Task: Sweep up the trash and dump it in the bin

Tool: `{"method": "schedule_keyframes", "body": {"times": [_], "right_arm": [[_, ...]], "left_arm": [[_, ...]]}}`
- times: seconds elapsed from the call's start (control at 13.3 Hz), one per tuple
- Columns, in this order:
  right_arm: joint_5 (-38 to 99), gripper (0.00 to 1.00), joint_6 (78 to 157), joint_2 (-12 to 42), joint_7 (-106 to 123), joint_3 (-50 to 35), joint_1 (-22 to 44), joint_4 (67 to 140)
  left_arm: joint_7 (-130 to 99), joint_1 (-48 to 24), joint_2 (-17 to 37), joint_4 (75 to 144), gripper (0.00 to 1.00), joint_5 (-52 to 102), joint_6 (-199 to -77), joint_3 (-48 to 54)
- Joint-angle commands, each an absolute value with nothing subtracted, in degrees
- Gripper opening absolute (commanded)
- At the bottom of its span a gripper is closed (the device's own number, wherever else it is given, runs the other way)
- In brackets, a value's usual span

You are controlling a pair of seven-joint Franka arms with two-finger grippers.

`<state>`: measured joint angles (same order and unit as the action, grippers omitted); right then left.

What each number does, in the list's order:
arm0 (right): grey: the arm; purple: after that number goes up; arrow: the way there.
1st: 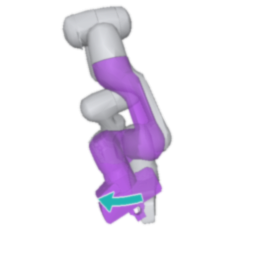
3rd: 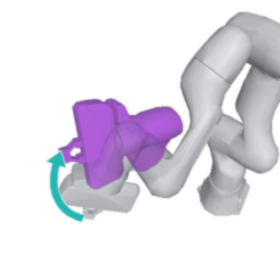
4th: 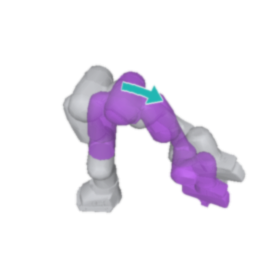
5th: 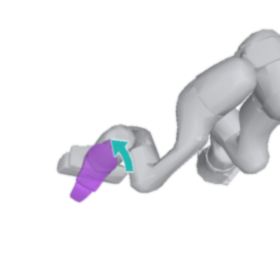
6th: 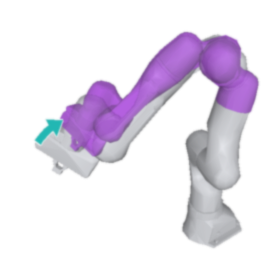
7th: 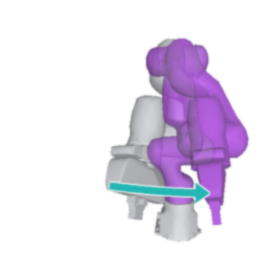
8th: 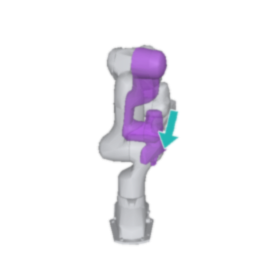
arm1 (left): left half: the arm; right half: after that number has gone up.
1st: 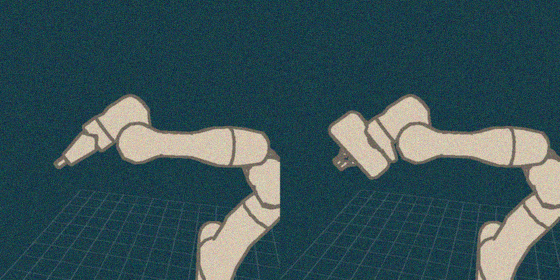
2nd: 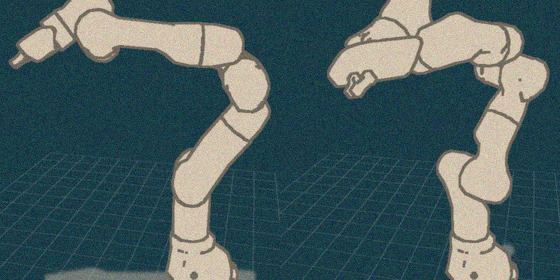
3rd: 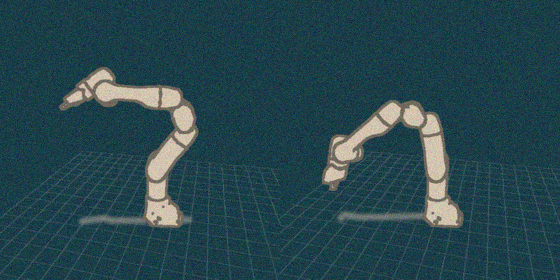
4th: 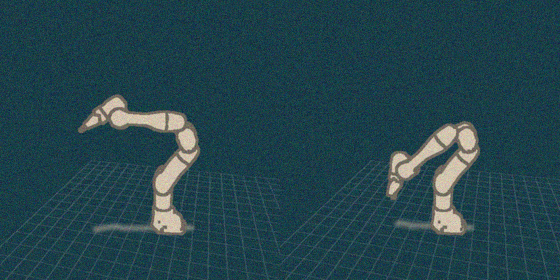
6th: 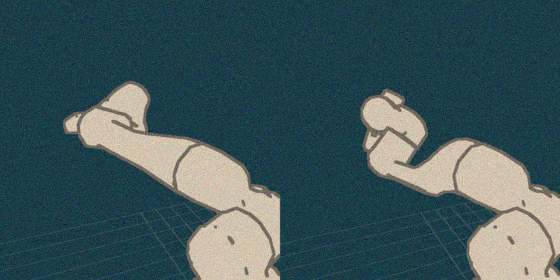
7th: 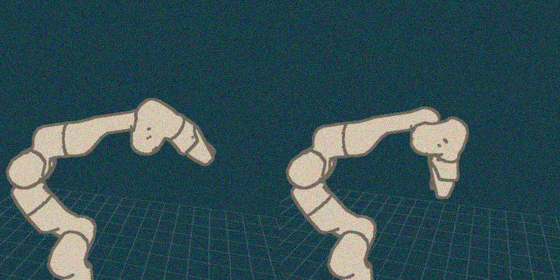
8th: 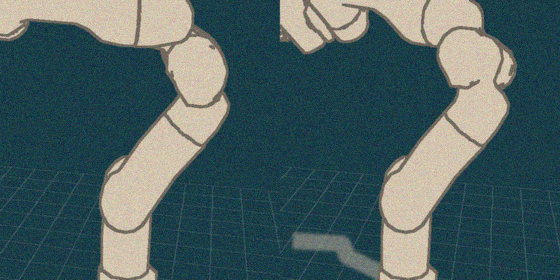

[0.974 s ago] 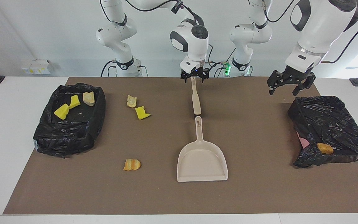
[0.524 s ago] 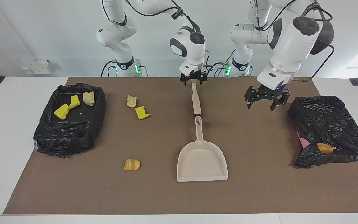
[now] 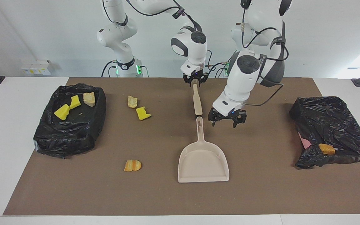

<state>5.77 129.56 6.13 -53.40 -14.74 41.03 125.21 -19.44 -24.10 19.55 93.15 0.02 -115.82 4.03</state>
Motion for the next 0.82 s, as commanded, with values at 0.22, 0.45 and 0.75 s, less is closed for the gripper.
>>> {"method": "schedule_keyframes", "body": {"times": [0.22,0.45,0.75], "right_arm": [[7.03,0.0,125.09,2.21,-55.02,-14.68,40.69,124.89],[7.03,0.0,122.44,-5.77,-60.02,-14.59,39.64,130.41],[6.33,0.0,112.52,-13.51,-65.55,-14.5,32.11,136.57]], "left_arm": [[-23.73,-28.3,22.93,92.02,1.0,-0.88,-121.37,3.16],[-23.73,-28.39,22.94,93.16,1.0,-0.7,-121.81,3.25],[-25.05,-29.53,24.51,93.96,1.0,-0.53,-123.22,3.25]]}}
